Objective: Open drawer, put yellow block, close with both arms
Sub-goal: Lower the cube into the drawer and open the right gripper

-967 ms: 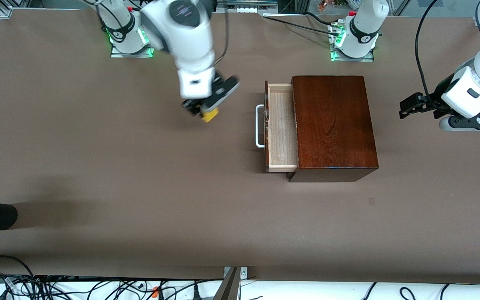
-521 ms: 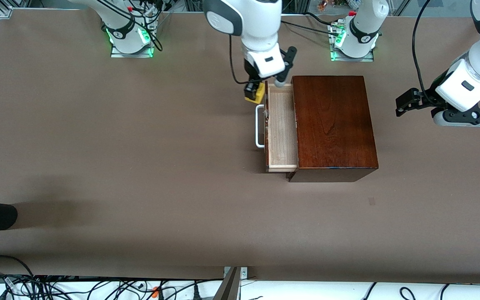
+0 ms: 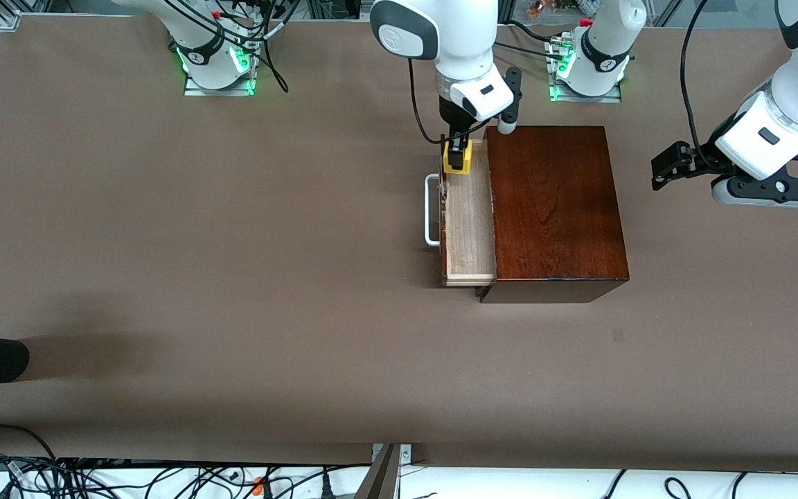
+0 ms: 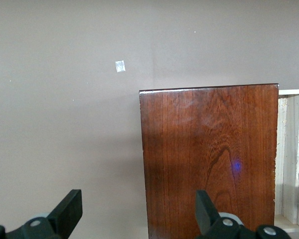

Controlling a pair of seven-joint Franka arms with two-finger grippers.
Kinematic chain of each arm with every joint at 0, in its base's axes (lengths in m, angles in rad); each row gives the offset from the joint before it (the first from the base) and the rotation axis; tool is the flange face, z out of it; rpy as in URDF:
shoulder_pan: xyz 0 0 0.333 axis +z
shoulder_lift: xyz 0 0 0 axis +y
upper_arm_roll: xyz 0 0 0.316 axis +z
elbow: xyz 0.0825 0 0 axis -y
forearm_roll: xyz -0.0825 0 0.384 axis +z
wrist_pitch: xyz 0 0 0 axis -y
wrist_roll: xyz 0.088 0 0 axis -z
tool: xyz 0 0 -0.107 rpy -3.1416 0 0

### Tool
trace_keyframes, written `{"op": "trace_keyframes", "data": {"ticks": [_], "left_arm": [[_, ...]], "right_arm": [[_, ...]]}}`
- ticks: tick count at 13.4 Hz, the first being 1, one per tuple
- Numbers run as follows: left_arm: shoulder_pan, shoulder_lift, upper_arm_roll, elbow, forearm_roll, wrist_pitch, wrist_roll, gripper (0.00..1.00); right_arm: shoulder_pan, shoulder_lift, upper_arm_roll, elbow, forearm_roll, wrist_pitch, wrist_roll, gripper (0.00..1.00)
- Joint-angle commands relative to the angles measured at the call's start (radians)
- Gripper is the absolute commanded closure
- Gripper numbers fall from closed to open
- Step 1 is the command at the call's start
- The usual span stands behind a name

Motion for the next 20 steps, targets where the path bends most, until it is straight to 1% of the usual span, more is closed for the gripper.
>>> {"op": "trace_keyframes", "data": {"ticks": [1, 4, 7, 13, 17, 20], "left_arm": [[-0.001, 0.031, -0.003, 0.049, 0.027, -0.016, 0.006, 0.0], [-0.004, 0.033, -0.004, 0.061, 0.028, -0.014, 0.006, 0.0], [-0.004, 0.042, -0.004, 0.065, 0.027, -0.014, 0.006, 0.0], [-0.001, 0.044, -0.003, 0.082, 0.03, -0.013, 0.016, 0.0], [-0.003, 0.042, -0.004, 0.082, 0.03, -0.016, 0.015, 0.0], [-0.003, 0.042, -0.006, 0.082, 0.03, -0.02, 0.015, 0.0]], "right_arm": [[0.007, 0.066, -0.006, 0.073, -0.016, 0.013, -0.104, 0.87], [0.007, 0.093, -0.011, 0.074, -0.018, 0.022, -0.157, 0.87], [0.007, 0.116, -0.021, 0.074, -0.018, 0.043, -0.158, 0.87], [0.01, 0.144, -0.022, 0.074, -0.018, 0.094, -0.155, 0.87], [0.017, 0.147, -0.022, 0.07, -0.018, 0.094, -0.149, 0.88], [0.018, 0.17, -0.025, 0.071, -0.019, 0.1, -0.143, 0.88]]}}
